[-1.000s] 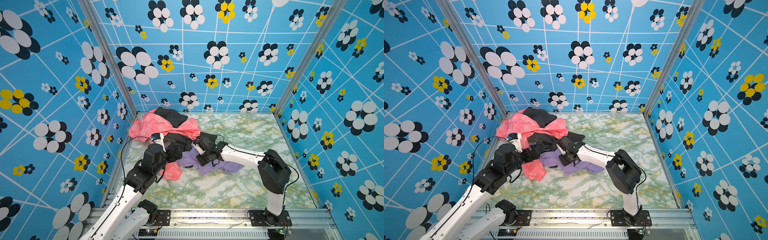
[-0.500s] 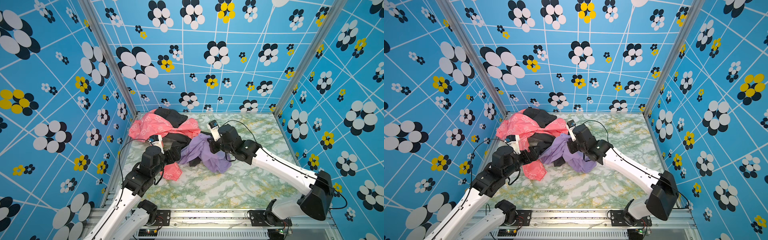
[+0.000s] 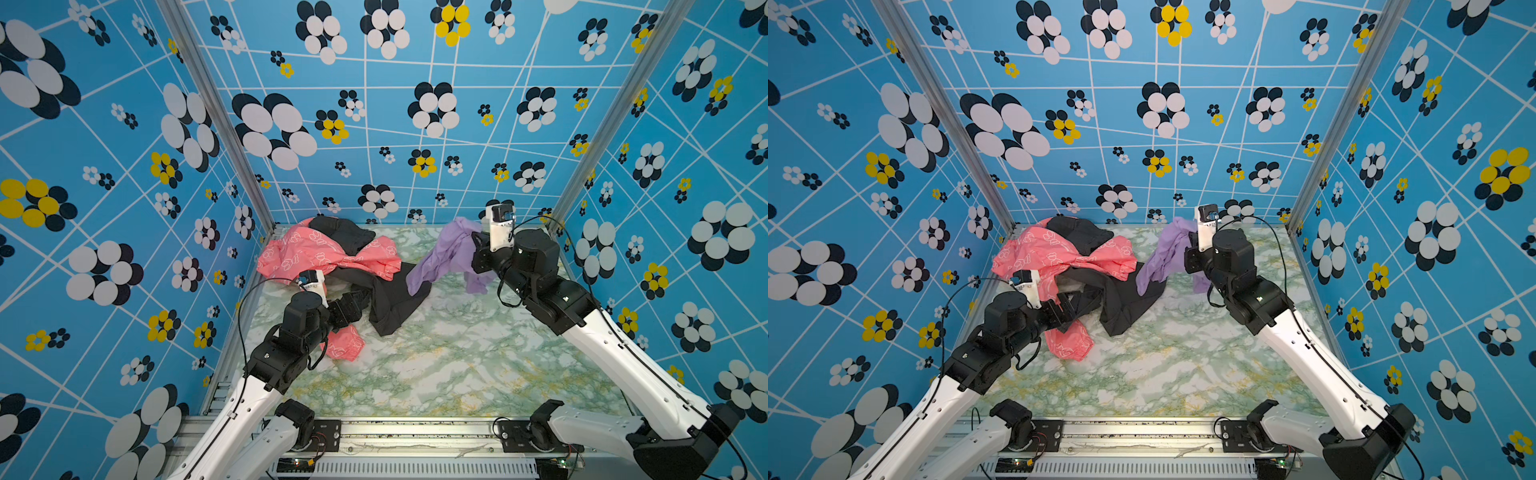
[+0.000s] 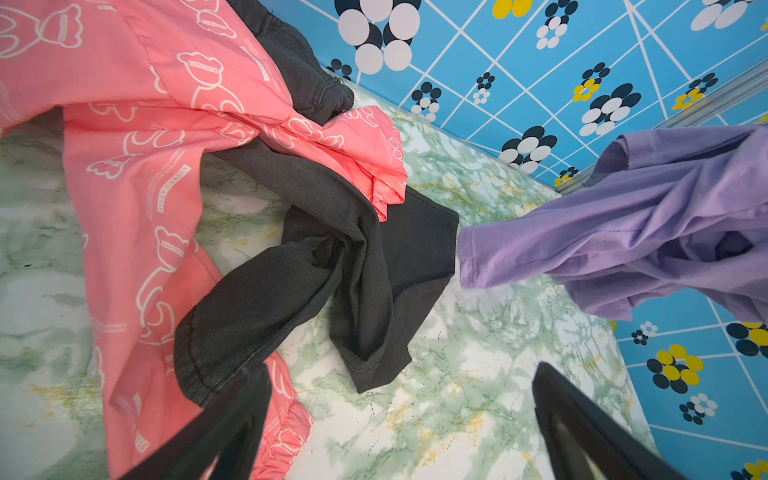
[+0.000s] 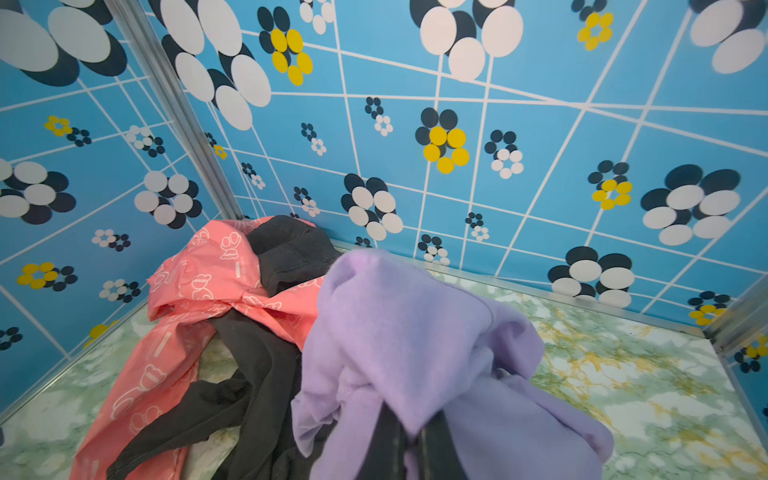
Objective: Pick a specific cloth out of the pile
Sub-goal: 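Lift the purple cloth with the right gripper and carry it away from the pile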
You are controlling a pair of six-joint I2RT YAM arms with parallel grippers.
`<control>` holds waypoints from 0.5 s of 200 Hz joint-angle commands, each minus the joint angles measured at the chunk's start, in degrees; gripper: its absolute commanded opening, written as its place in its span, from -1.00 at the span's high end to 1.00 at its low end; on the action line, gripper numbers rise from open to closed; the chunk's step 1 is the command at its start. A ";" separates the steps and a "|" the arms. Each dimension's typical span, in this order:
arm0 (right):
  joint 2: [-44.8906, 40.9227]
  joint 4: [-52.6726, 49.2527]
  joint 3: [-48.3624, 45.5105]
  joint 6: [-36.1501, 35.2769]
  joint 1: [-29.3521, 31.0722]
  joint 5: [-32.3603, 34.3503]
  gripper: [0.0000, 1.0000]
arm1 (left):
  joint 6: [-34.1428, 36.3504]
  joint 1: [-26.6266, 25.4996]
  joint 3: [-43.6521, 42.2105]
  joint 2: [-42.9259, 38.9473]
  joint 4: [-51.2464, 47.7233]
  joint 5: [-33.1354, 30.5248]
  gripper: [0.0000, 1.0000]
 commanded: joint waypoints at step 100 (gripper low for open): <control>3.51 -6.51 -4.22 10.47 -18.94 0.67 1.00 | 9.11 0.53 -2.47 -2.66 14.97 19.95 -0.98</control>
